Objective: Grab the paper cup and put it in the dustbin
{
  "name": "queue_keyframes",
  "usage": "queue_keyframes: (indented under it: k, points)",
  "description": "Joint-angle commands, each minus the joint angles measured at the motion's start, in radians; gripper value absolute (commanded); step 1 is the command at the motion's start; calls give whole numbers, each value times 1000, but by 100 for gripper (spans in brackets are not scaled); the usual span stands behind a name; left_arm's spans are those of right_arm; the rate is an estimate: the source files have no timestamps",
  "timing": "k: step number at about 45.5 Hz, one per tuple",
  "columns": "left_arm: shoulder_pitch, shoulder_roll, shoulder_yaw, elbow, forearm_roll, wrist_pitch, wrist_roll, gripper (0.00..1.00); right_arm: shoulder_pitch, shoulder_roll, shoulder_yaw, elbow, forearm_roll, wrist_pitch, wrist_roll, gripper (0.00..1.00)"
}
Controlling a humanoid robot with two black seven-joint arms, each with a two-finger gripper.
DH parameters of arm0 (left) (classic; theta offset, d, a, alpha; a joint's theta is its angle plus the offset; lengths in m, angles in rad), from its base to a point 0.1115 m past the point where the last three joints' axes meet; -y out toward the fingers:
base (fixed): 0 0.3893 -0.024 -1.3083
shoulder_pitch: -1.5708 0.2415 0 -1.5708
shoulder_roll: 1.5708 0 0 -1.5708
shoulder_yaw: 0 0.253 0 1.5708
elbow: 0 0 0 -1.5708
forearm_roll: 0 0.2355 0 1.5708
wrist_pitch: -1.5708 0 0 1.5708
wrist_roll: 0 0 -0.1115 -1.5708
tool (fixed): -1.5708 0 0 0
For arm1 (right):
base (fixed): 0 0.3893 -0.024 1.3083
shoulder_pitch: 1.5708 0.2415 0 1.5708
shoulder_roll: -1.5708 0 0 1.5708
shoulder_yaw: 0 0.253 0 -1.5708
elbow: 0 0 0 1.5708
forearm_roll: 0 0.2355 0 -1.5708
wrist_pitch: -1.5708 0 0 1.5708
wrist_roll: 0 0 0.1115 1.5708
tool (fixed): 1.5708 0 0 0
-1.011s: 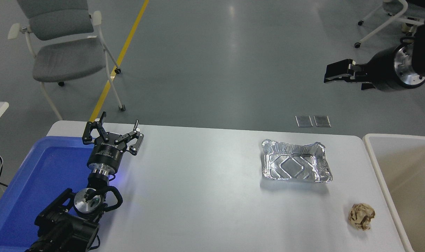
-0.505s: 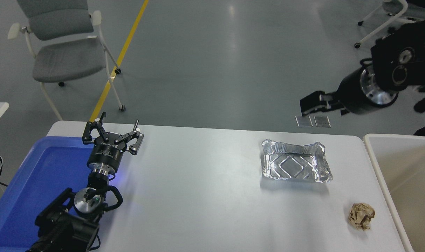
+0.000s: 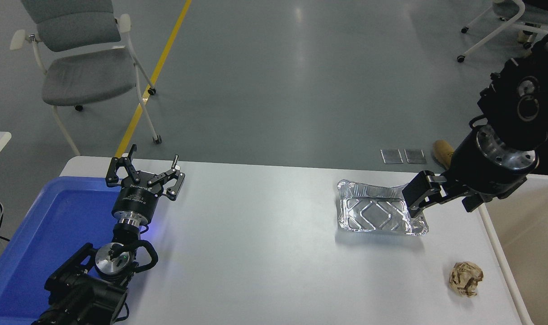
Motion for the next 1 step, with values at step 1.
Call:
queue_keyframes:
  k: [1]
  points:
    - [0,0,0,0,0,0,0,99,43,-30,-32,2,-1,53,0,100]
